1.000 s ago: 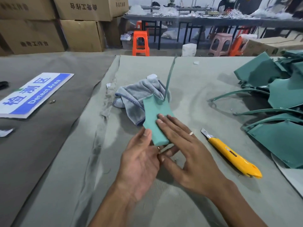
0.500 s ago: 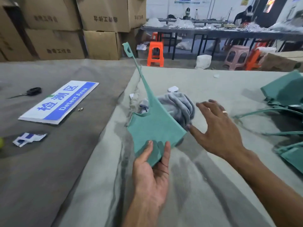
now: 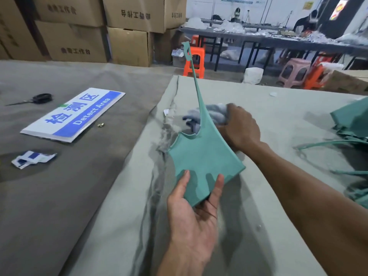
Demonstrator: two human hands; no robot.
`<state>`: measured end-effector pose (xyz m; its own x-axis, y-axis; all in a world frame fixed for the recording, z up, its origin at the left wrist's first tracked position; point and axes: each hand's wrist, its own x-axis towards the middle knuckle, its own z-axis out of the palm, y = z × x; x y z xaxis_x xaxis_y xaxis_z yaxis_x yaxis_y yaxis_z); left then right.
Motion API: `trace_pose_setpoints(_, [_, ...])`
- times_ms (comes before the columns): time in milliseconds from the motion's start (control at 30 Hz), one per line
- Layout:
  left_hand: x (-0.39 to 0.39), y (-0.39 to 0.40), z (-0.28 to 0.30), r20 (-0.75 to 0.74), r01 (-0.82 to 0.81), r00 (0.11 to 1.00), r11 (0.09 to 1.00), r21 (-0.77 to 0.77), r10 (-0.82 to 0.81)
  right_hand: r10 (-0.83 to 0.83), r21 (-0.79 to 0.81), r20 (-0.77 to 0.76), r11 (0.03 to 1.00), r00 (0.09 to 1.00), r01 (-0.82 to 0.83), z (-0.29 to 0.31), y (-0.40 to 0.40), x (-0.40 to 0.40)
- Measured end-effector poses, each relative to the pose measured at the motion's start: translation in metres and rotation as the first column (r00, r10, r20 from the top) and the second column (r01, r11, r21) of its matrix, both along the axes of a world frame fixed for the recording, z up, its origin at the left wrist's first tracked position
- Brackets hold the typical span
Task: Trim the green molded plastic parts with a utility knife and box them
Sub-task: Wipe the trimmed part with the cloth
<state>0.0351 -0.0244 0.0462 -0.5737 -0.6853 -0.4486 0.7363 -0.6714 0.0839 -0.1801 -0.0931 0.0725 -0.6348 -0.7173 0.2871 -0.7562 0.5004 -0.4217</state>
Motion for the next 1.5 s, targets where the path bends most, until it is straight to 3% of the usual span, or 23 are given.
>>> trace_pose_setpoints(67, [-0.001, 0.000, 0.000, 0.001, -0.001, 1.000, 1.000, -0.009, 0.001, -0.110, -0.302, 0.041, 0.946, 0.993, 0.117, 0.009, 0.017, -0.007])
trace_pose_setpoints(133, [-0.003, 0.002, -0.001, 0.011, 0.001, 1.000, 0.998, -0.061, -0.001, -0.142, -0.618, 0.048, 0.773, 0.989, 0.141, 0.022, 0.041, -0.011])
trace_pose_setpoints(233, [-0.005, 0.005, -0.003, 0.041, 0.002, 0.999, 0.985, -0.171, 0.005, -0.039, -0.842, 0.044, 0.536, 0.998, 0.058, 0.043, 0.085, -0.001])
trace_pose_setpoints(300, [-0.006, 0.006, -0.006, 0.056, 0.007, 0.998, 0.977, -0.213, 0.005, 0.081, -0.837, 0.024, 0.546, 0.996, -0.024, 0.040, 0.114, 0.018])
trace_pose_setpoints(400, [-0.008, 0.009, -0.005, 0.100, 0.076, 0.994, 0.947, -0.313, -0.046, 0.260, -0.718, 0.013, 0.674, 0.966, -0.171, 0.015, 0.141, 0.048])
trace_pose_setpoints(467, [-0.011, 0.016, -0.005, 0.214, 0.187, 0.971, 0.900, -0.394, -0.108, 0.339, -0.603, 0.140, 0.774, 0.930, -0.191, 0.000, 0.143, 0.056])
trace_pose_setpoints(533, [-0.012, 0.023, -0.006, 0.314, 0.297, 0.935, 0.844, -0.446, -0.163, 0.337, -0.581, 0.316, 0.808, 0.887, -0.100, -0.005, 0.144, 0.051])
trace_pose_setpoints(667, [-0.009, 0.028, -0.002, 0.354, 0.418, 0.898, 0.758, -0.501, -0.261, 0.367, -0.707, 0.625, 0.641, 0.689, 0.299, 0.000, 0.158, 0.028])
trace_pose_setpoints(800, [-0.012, 0.035, -0.003, 0.416, 0.469, 0.871, 0.693, -0.548, -0.261, 0.377, -0.754, 0.654, 0.390, 0.655, 0.528, 0.025, 0.160, 0.012])
trace_pose_setpoints(900, [-0.011, 0.040, -0.007, 0.498, 0.561, 0.820, 0.566, -0.604, -0.282, 0.577, -0.834, 0.540, 0.271, 0.612, 0.480, 0.058, 0.164, -0.008])
trace_pose_setpoints(1000, [-0.006, 0.037, -0.006, 0.504, 0.618, 0.786, 0.480, -0.623, -0.359, 0.627, -0.886, 0.462, 0.348, 0.627, 0.305, 0.089, 0.175, -0.019])
trace_pose_setpoints(1100, [-0.005, 0.029, -0.007, 0.514, 0.625, 0.780, 0.483, -0.613, -0.357, 0.595, -0.862, 0.406, 0.501, 0.694, 0.075, 0.109, 0.184, -0.023])
trace_pose_setpoints(1167, [-0.004, 0.027, -0.006, 0.516, 0.619, 0.784, 0.493, -0.611, -0.344, 0.582, -0.841, 0.368, 0.541, 0.725, -0.007, 0.115, 0.186, -0.021])
trace_pose_setpoints(1233, [-0.005, 0.025, -0.006, 0.518, 0.613, 0.788, 0.504, -0.609, -0.332, 0.524, -0.863, 0.291, 0.504, 0.801, -0.016, 0.118, 0.183, -0.016])
trace_pose_setpoints(1300, [-0.007, 0.022, -0.009, 0.529, 0.599, 0.793, 0.545, -0.586, -0.302, 0.473, -0.920, 0.238, 0.389, 0.848, 0.041, 0.121, 0.178, -0.016])
trace_pose_setpoints(1333, [-0.008, 0.022, -0.011, 0.540, 0.589, 0.795, 0.565, -0.577, -0.277, 0.474, -0.938, 0.242, 0.337, 0.847, 0.079, 0.123, 0.177, -0.019])
trace_pose_setpoints(1400, [-0.009, 0.022, -0.013, 0.567, 0.580, 0.791, 0.574, -0.577, -0.229, 0.580, -0.937, 0.293, 0.332, 0.760, 0.108, 0.124, 0.175, -0.025])
trace_pose_setpoints(1433, [-0.009, 0.022, -0.015, 0.580, 0.585, 0.786, 0.561, -0.586, -0.215, 0.645, -0.925, 0.303, 0.377, 0.702, 0.052, 0.123, 0.176, -0.025])
trace_pose_setpoints(1500, [-0.008, 0.024, -0.016, 0.609, 0.604, 0.771, 0.517, -0.606, -0.186, 0.570, -0.812, 0.316, 0.576, 0.759, -0.095, 0.120, 0.177, -0.025])
